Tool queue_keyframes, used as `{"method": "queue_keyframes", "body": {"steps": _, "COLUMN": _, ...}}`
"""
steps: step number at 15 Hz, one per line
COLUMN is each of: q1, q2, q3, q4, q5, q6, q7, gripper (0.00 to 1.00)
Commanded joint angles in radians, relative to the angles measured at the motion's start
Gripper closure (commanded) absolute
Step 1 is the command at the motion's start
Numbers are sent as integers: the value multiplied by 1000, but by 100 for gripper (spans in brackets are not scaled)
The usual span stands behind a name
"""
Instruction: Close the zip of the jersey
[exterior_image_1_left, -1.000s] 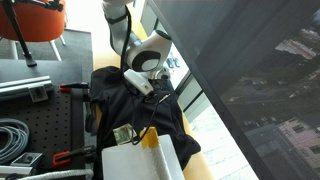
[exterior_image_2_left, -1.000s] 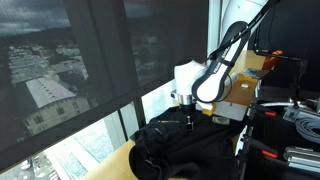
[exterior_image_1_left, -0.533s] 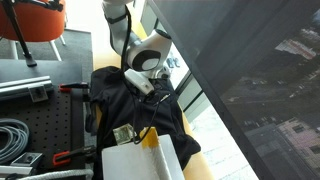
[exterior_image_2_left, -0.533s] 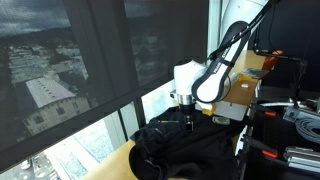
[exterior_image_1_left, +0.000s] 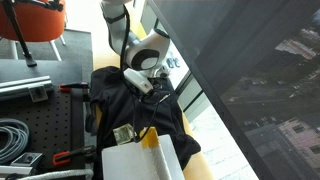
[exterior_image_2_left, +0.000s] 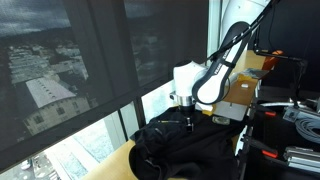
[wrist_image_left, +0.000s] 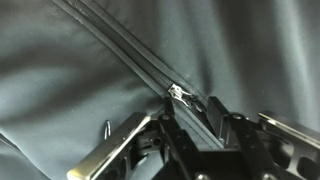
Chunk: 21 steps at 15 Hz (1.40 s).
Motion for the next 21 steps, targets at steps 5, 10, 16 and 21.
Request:
{"method": "queue_keyframes", "body": {"steps": 5, "q1": -12, "q2": 6, "q3": -6, "q4": 5, "q5": -40, "q6": 10, "q7": 0, "gripper": 100}}
{"method": "queue_keyframes", "body": {"steps": 10, "q1": -18, "q2": 6, "q3": -7, "q4": 6, "q5": -39, "q6": 9, "q7": -4, "gripper": 98}}
{"method": "queue_keyframes", "body": {"steps": 16, "q1": -9, "q2": -23, "q3": 3, "q4": 1, "q5": -35, "q6": -10, "q7": 1, "gripper": 98}}
{"method": "queue_keyframes", "body": {"steps": 21, "q1": 29, "q2": -29, "q3": -7, "q4": -4, "q5": -48, "q6": -29, "q7": 18, "gripper": 98}}
